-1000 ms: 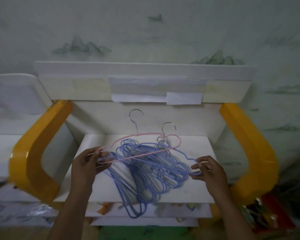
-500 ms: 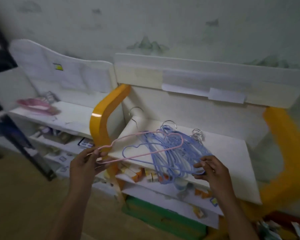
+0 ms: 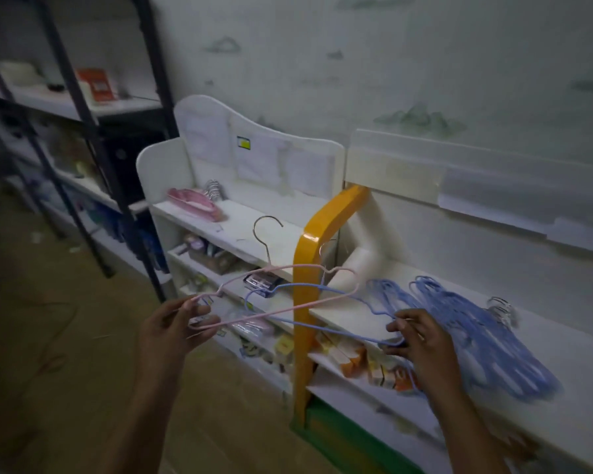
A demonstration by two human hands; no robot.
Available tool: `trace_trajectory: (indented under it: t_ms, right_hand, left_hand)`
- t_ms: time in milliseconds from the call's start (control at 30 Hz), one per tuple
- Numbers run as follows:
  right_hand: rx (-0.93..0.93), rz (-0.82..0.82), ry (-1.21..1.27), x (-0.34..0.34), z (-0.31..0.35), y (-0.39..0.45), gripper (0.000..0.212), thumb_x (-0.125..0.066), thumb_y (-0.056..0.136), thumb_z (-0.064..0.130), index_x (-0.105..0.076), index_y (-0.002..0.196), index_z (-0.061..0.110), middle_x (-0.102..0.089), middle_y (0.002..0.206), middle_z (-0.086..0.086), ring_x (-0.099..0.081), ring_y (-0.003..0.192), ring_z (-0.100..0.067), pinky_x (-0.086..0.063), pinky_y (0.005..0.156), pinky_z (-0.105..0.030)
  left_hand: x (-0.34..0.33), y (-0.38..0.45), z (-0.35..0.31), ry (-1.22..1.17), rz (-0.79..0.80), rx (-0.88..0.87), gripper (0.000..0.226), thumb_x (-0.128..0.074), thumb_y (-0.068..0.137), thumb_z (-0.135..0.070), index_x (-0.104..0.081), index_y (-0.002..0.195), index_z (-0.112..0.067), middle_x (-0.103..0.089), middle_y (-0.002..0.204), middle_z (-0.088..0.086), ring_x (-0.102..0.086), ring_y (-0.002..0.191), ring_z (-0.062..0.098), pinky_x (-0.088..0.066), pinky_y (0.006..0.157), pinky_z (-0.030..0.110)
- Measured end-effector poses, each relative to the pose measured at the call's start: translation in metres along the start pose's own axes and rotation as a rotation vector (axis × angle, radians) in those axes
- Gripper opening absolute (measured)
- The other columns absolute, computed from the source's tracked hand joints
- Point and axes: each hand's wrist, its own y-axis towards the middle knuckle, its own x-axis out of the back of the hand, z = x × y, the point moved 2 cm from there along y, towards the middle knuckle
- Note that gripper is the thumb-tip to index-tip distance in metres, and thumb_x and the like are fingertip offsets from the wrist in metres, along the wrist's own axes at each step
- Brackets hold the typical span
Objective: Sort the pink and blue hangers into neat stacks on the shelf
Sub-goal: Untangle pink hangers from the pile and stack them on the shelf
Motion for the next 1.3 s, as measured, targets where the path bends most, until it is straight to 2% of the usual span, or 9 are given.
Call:
trace_trajectory:
  t_ms: [100,233,367,500,633,767,900,1067,1300]
  right_hand:
    - [0.015,0.012,-0.037,-0.050,0.003,0.001,0.010,-0.054,0.097,0.007,-0.063,0.094,0.011,-0.070,0.084,-0.008,-0.069,0.070,-0.035,-0.061,0.062,-0.047]
    - [0.051,0.040,-0.078,-0.127,0.013,0.003,0.015,-0.056,0.097,0.012,-0.065,0.087,0.020,-0.071,0.083,-0.003,-0.070,0.070,-0.023,-0.060,0.060,-0.038]
    - [0.036,0.058,-0.068,-0.192,0.018,0.012,0.013,-0.055,0.097,0.012,-0.066,0.092,0.015,-0.070,0.083,-0.007,-0.070,0.067,-0.027,-0.060,0.058,-0.039]
    - [-0.038,0.054,0.007,-0.243,0.015,0.020,0.010,-0.053,0.098,0.008,-0.061,0.100,0.004,-0.068,0.088,-0.015,-0.071,0.062,-0.028,-0.059,0.055,-0.031]
    - [-0.067,0.069,0.020,-0.277,0.008,0.038,0.011,-0.052,0.098,0.006,-0.062,0.096,0.010,-0.066,0.092,-0.020,-0.070,0.061,-0.027,-0.060,0.057,-0.034]
    - [-0.066,0.074,0.014,-0.301,0.004,0.064,0.009,-0.052,0.097,0.007,-0.061,0.096,0.010,-0.066,0.091,-0.019,-0.071,0.061,-0.031,-0.061,0.058,-0.037]
    - [-0.062,0.071,0.030,-0.320,-0.003,0.098,0.008,-0.051,0.098,0.004,-0.059,0.097,0.003,-0.065,0.093,-0.021,-0.070,0.064,-0.035,-0.059,0.055,-0.031]
    - [0.005,0.032,-0.015,-0.341,-0.010,0.145,0.011,-0.053,0.098,0.008,-0.064,0.096,0.009,-0.064,0.096,-0.012,-0.070,0.072,-0.031,-0.059,0.059,-0.029]
    - [0.008,0.017,0.031,-0.356,-0.008,0.229,0.012,-0.056,0.097,0.011,-0.064,0.093,0.018,-0.064,0.094,-0.009,-0.072,0.068,-0.033,-0.060,0.067,-0.040]
  left_hand:
    - [0.037,0.024,-0.008,0.011,-0.027,0.002,0.018,-0.051,0.100,-0.013,-0.066,0.104,-0.004,-0.071,0.096,0.020,-0.073,0.080,0.032,-0.061,0.064,0.031]
    - [0.091,0.067,-0.023,0.017,-0.062,0.002,0.019,-0.050,0.100,-0.013,-0.065,0.106,-0.003,-0.070,0.094,0.019,-0.073,0.072,0.023,-0.060,0.060,0.026]
    - [0.134,0.109,-0.031,0.017,-0.072,-0.009,0.018,-0.050,0.100,-0.012,-0.067,0.102,-0.007,-0.073,0.085,0.011,-0.073,0.068,0.019,-0.060,0.059,0.026]
    - [0.163,0.142,-0.034,0.017,-0.069,0.016,0.019,-0.048,0.101,-0.013,-0.066,0.102,-0.007,-0.074,0.082,0.009,-0.073,0.070,0.021,-0.061,0.061,0.028]
    - [0.182,0.173,-0.034,0.015,-0.110,0.034,0.019,-0.048,0.100,-0.013,-0.064,0.104,-0.005,-0.070,0.092,0.015,-0.073,0.069,0.022,-0.061,0.061,0.029]
    - [0.187,0.204,-0.028,0.011,-0.142,0.043,0.021,-0.048,0.100,-0.011,-0.062,0.110,0.000,-0.068,0.095,0.017,-0.073,0.068,0.021,-0.061,0.061,0.028]
    - [0.181,0.236,-0.022,0.007,-0.154,0.053,0.019,-0.047,0.101,-0.011,-0.062,0.107,-0.002,-0.068,0.095,0.016,-0.073,0.068,0.021,-0.061,0.060,0.028]
    - [0.165,0.285,-0.023,0.031,-0.158,0.036,0.018,-0.047,0.100,-0.013,-0.065,0.103,-0.008,-0.072,0.086,0.009,-0.074,0.071,0.022,-0.062,0.063,0.030]
    - [0.120,0.373,-0.033,0.116,-0.093,-0.015,0.022,-0.048,0.100,-0.017,-0.065,0.110,-0.009,-0.070,0.098,0.015,-0.073,0.082,0.027,-0.062,0.066,0.032]
